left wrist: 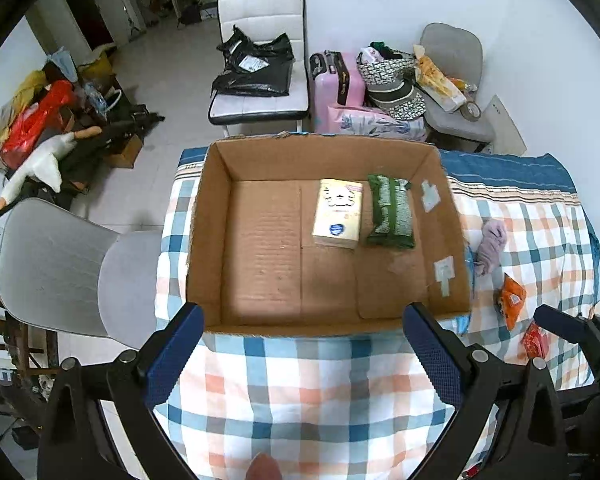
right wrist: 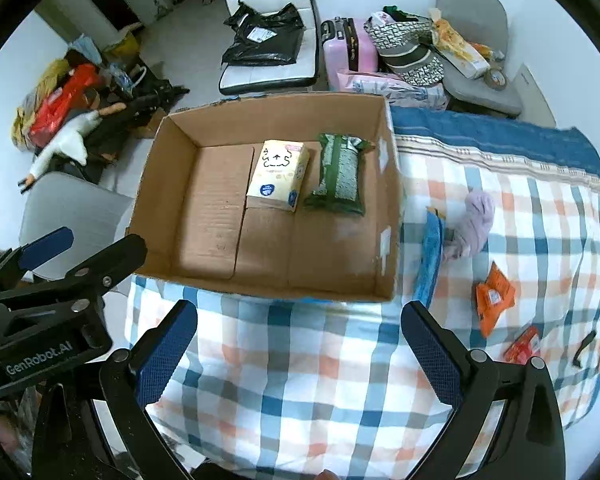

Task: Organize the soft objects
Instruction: 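Lift both open tools out of the box, then grasp the orange snack bag with the left tool while the right tool grasps the red snack bag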

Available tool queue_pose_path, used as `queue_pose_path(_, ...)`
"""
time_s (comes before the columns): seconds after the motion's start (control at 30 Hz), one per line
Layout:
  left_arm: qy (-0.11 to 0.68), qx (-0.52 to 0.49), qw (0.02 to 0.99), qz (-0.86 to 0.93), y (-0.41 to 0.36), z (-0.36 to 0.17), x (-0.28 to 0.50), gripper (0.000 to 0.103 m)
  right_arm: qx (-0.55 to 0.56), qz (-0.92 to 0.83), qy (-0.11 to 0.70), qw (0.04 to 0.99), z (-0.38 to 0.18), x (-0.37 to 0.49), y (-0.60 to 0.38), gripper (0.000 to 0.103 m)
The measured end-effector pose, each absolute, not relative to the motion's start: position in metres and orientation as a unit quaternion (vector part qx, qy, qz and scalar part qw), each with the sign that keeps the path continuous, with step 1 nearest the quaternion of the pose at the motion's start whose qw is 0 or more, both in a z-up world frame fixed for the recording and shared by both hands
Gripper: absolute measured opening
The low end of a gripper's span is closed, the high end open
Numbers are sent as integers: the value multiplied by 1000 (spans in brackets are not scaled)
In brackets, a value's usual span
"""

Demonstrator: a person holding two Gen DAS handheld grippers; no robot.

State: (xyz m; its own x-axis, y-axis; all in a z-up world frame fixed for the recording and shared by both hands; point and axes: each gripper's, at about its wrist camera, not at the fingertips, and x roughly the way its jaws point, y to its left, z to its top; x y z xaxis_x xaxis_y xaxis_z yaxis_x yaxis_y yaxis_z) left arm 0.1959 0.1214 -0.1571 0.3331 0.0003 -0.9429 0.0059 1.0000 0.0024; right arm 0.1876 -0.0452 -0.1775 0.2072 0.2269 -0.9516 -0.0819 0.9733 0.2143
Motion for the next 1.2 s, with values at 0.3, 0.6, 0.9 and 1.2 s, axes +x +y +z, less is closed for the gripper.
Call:
queue_pose_path(0.3, 561, 50, 823, -73, 0, -140, 174, 102, 155, 45, 603, 781, -179, 137, -176, 103)
queue_pose_path(0.6, 610, 143, 768, -135, -150, -218, 186, 102, 90, -56, 664, 741, -258, 111, -351, 103)
queue_pose_path(0.9, 661, 230, 703, -127, -223, -320, 206, 102, -1, 17, 763, 646, -387, 128, -391, 103)
queue_pose_path(1.2, 682, 276, 662, -141, -253, -366, 224, 102, -19, 41, 807, 588, -447, 132, -400, 78)
